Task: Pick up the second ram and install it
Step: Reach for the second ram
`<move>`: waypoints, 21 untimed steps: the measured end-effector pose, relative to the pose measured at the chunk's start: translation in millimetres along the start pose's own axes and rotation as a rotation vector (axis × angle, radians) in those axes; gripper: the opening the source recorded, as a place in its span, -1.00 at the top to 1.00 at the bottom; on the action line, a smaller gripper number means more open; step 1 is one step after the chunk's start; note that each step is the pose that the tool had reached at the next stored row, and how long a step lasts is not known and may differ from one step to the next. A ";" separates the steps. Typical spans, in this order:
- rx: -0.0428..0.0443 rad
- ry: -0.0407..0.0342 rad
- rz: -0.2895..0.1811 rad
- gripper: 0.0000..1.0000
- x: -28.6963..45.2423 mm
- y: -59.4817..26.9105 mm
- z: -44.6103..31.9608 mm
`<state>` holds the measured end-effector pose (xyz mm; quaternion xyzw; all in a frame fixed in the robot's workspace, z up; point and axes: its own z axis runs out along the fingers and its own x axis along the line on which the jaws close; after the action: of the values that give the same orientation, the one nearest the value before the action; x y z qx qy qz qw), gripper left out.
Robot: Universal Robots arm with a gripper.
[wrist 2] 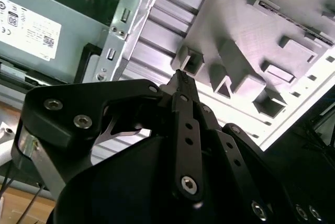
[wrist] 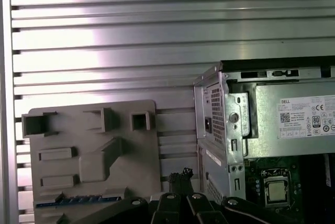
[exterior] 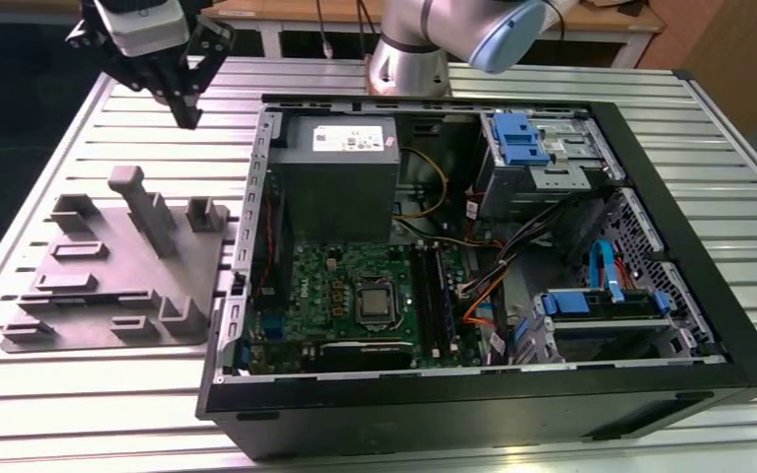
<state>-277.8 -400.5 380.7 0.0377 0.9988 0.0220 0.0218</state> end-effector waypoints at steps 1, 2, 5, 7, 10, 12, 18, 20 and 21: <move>0.0000 -0.0001 0.000 0.80 1.7 -0.7 0.4; 0.0000 -0.0001 0.000 0.80 3.2 -1.4 0.8; 0.0000 0.0000 0.000 0.80 7.7 -4.0 1.7; 0.0000 0.0000 0.000 0.80 11.3 -6.1 2.5; -0.0001 -0.0001 0.000 0.80 16.7 -9.7 3.9; 0.0000 0.0000 0.000 0.80 20.0 -12.3 4.8; 0.0000 0.0000 0.000 0.80 30.3 -19.7 7.8; -0.0001 -0.0001 0.000 0.80 33.4 -21.8 8.8; 0.0000 -0.0001 0.000 0.80 34.8 -22.6 9.6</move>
<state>-313.8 -419.9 368.6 0.0377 0.9988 0.0220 0.0219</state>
